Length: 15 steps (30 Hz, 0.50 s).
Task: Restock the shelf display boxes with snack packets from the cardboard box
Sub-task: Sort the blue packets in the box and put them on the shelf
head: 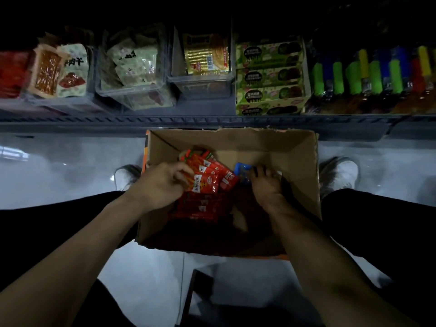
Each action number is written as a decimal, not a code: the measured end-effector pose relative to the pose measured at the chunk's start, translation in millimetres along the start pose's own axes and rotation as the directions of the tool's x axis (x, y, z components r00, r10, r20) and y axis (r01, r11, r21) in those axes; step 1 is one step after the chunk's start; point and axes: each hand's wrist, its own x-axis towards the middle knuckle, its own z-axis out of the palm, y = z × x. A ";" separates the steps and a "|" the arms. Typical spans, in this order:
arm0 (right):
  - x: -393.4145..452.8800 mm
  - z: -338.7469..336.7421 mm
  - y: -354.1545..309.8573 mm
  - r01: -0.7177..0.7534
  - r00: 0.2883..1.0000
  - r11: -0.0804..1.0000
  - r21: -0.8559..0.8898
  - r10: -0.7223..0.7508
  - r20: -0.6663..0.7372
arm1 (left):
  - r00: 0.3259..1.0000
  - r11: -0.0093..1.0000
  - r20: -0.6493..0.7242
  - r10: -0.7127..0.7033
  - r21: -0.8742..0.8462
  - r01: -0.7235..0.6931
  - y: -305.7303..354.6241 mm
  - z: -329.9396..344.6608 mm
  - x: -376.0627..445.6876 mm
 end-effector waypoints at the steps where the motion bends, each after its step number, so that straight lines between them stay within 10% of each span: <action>1: -3.8 1.3 -2.3 0.001 1.000 1.000 -0.015 -0.001 0.001 | 1.000 1.000 0.011 -0.009 0.003 0.009 -0.9 0.6 -0.9; 8: -28.7 -36.1 11.2 0.020 0.994 0.998 0.057 -0.026 0.110 | 0.999 0.997 0.021 -0.045 -0.065 0.046 1.2 1.0 -4.7; 15: -72.2 -112.7 23.1 0.115 0.983 0.959 0.261 -0.071 -0.171 | 0.991 0.976 -0.057 -0.119 -0.190 0.106 25.0 8.0 -18.4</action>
